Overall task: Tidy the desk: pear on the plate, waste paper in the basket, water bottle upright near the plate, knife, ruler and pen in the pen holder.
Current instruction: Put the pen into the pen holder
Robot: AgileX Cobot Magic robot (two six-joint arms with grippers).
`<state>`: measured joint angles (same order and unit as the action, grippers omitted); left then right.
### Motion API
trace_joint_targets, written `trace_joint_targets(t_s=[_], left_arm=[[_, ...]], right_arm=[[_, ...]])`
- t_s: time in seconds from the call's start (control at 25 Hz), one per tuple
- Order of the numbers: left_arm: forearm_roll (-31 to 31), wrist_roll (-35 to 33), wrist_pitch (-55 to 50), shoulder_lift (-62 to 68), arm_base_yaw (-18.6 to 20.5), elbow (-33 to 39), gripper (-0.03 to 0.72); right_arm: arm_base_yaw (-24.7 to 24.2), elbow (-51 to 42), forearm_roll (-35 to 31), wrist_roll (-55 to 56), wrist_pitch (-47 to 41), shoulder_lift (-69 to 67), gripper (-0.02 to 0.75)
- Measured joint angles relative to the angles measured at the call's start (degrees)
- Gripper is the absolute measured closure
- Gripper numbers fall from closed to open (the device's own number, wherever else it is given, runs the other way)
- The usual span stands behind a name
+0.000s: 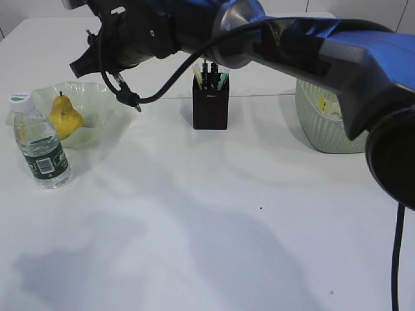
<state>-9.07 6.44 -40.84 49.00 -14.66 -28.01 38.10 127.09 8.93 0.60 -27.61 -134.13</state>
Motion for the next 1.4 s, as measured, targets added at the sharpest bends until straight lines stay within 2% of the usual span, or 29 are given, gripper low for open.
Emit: trace_joint_targets(t_s=[0.48, 0.84, 1.4], left_arm=[[-0.3, 0.0, 0.1, 0.0, 0.0, 0.0, 0.451], [-0.5, 0.0, 0.1, 0.0, 0.0, 0.0, 0.451], [-0.5, 0.0, -0.6, 0.0, 0.0, 0.0, 0.451]], right_arm=[[0.0, -7.8, 0.3, -0.1, 12.5, 0.2, 0.616], [0.2, -23.7, 0.9, -0.2, 29.7, 6.5, 0.616], [-1.7, -43.9, 2.4, -0.2, 44.4, 14.7, 0.616]])
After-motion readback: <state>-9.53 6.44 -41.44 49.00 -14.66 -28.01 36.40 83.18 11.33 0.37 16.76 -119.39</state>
